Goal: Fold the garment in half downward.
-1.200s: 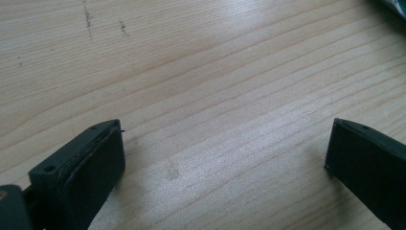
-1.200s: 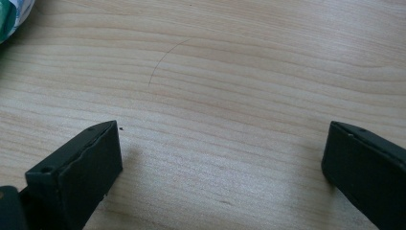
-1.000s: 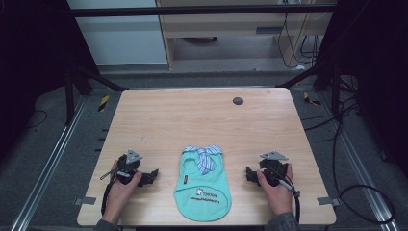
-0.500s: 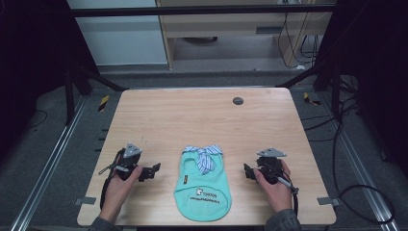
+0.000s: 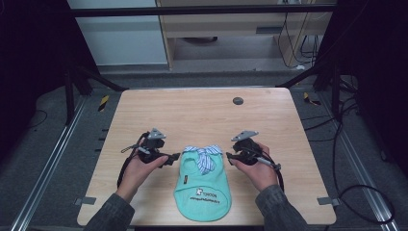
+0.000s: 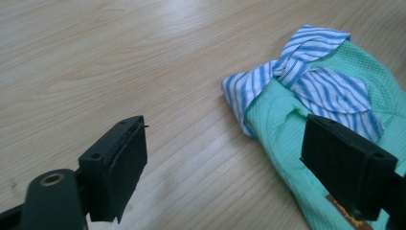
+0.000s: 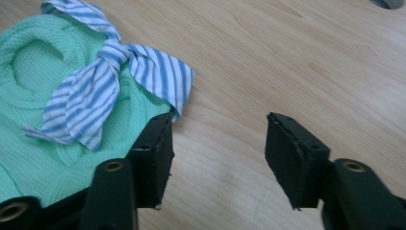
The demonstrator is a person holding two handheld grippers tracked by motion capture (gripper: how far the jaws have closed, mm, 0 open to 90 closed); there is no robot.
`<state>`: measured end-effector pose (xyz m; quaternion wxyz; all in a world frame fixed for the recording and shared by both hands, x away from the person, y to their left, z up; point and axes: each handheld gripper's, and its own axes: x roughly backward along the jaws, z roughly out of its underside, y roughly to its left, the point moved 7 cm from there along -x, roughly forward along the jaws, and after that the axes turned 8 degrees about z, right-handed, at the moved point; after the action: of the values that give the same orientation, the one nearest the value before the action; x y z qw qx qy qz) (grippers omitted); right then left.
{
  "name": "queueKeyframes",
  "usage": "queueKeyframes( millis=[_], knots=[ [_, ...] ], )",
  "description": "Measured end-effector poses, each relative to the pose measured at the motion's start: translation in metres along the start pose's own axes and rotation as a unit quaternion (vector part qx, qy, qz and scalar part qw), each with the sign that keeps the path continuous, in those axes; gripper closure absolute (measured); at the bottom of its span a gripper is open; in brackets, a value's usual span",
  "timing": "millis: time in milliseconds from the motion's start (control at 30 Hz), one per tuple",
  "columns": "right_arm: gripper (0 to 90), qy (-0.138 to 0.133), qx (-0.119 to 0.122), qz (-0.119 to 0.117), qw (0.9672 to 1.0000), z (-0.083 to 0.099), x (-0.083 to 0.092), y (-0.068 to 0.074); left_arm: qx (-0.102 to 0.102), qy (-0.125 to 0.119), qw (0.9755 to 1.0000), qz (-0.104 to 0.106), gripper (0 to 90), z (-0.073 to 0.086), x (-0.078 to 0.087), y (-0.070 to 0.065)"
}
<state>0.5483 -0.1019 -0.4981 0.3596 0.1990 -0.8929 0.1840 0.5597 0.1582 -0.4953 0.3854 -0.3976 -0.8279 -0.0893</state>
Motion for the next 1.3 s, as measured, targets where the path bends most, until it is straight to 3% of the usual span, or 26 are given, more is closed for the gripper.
queueKeyframes(
  millis=[33, 67, 200, 233, 267, 400, 533, 767, 967, 1133, 1300],
  knots=[
    [48.1, 0.010, 0.004, -0.003, 0.9999, -0.004, -0.001, 0.001, -0.008, 0.015, 0.9998, 0.001, 18.6, -0.006, -0.003, -0.003],
    [51.0, 0.023, 0.013, -0.005, 0.9996, -0.012, -0.004, 0.000, -0.009, 0.018, 0.9998, 0.000, 24.1, -0.009, -0.005, -0.005],
    [52.2, 0.050, -0.007, -0.018, 0.9985, -0.018, -0.011, 0.000, -0.021, 0.033, 0.9992, -0.007, 29.9, -0.018, -0.012, -0.012],
    [52.2, 0.050, -0.007, -0.018, 0.9985, -0.018, -0.011, 0.000, -0.021, 0.033, 0.9992, -0.007, 31.8, -0.018, -0.012, -0.012],
    [57.7, 0.051, -0.012, -0.016, 0.9985, -0.018, -0.018, -0.002, -0.016, 0.036, 0.9992, -0.010, 34.4, -0.020, -0.019, -0.012],
    [66.5, 0.031, -0.057, -0.037, 0.9972, -0.024, -0.024, 0.002, -0.001, 0.030, 0.9994, -0.018, 40.5, -0.024, -0.026, -0.008],
    [70.0, 0.026, -0.048, -0.045, 0.9975, -0.028, -0.029, 0.010, 0.002, 0.034, 0.9994, -0.004, 51.2, -0.025, -0.032, -0.007],
    [71.1, 0.033, -0.058, -0.058, 0.9961, -0.030, -0.046, 0.016, 0.009, 0.040, 0.9991, 0.003, 56.8, -0.028, -0.044, 0.001],
    [66.2, 0.047, -0.054, -0.068, 0.9951, -0.027, -0.055, 0.022, 0.013, 0.052, 0.9985, 0.007, 58.9, -0.026, -0.051, 0.005],
    [65.8, 0.061, -0.031, -0.057, 0.9960, -0.022, -0.064, 0.029, 0.013, 0.053, 0.9985, 0.008, 60.1, -0.022, -0.054, 0.003],
    [66.5, 0.072, -0.024, -0.052, 0.9958, -0.018, -0.066, 0.032, 0.013, 0.051, 0.9986, 0.012, 59.4, -0.022, -0.052, 0.002]
  ],
)
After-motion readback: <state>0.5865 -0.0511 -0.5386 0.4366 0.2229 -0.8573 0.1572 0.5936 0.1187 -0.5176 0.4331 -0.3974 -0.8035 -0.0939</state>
